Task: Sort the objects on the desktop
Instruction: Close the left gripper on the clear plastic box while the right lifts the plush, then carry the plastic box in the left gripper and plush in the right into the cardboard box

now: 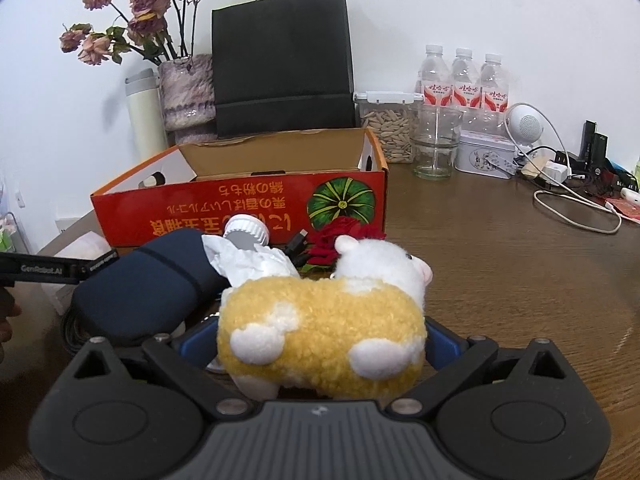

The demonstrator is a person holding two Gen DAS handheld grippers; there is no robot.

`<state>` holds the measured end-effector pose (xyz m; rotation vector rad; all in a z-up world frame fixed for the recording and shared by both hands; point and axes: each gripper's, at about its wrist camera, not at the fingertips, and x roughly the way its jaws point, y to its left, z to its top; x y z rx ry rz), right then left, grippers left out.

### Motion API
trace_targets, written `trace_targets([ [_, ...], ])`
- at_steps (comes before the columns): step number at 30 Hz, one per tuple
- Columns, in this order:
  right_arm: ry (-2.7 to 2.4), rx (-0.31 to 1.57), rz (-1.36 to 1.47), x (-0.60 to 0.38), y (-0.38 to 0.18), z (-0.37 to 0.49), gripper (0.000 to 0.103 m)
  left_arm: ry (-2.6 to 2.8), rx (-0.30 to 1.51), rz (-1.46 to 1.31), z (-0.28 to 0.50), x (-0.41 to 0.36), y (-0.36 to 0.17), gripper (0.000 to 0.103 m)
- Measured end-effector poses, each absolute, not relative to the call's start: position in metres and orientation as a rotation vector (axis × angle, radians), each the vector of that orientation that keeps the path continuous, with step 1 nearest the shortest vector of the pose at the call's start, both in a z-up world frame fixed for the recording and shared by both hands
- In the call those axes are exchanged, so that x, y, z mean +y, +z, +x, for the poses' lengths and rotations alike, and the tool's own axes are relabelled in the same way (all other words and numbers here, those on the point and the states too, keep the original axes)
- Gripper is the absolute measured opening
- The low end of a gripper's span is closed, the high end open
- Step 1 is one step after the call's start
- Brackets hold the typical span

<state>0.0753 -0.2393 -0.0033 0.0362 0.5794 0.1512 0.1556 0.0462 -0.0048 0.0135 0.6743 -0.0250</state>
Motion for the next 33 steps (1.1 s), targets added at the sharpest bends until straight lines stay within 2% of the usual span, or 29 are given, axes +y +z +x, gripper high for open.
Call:
trace_targets([
  [4, 0.154, 0.584, 0.044, -0.24, -0.004, 0.076, 0.101, -0.03, 0.674, -0.008, 0.156, 0.049, -0.007, 0.1],
  [9, 0.152, 0.585, 0.041, -0.24, -0.004, 0.076, 0.101, -0.036, 0.675, 0.0, 0.155, 0.047, -0.009, 0.082],
  [11, 0.149, 0.585, 0.038, -0.239, -0.004, 0.076, 0.101, -0.04, 0.666, -0.002, 0.153, 0.046, -0.008, 0.071],
  [13, 0.145, 0.585, 0.036, -0.239, -0.004, 0.076, 0.101, -0.04, 0.66, -0.012, 0.151, 0.047, -0.008, 0.067],
  [33, 0.144, 0.468, 0.048, -0.248, 0.012, 0.048, 0.098, -0.01, 0.565, -0.085, 0.104, 0.048, 0.009, 0.066],
])
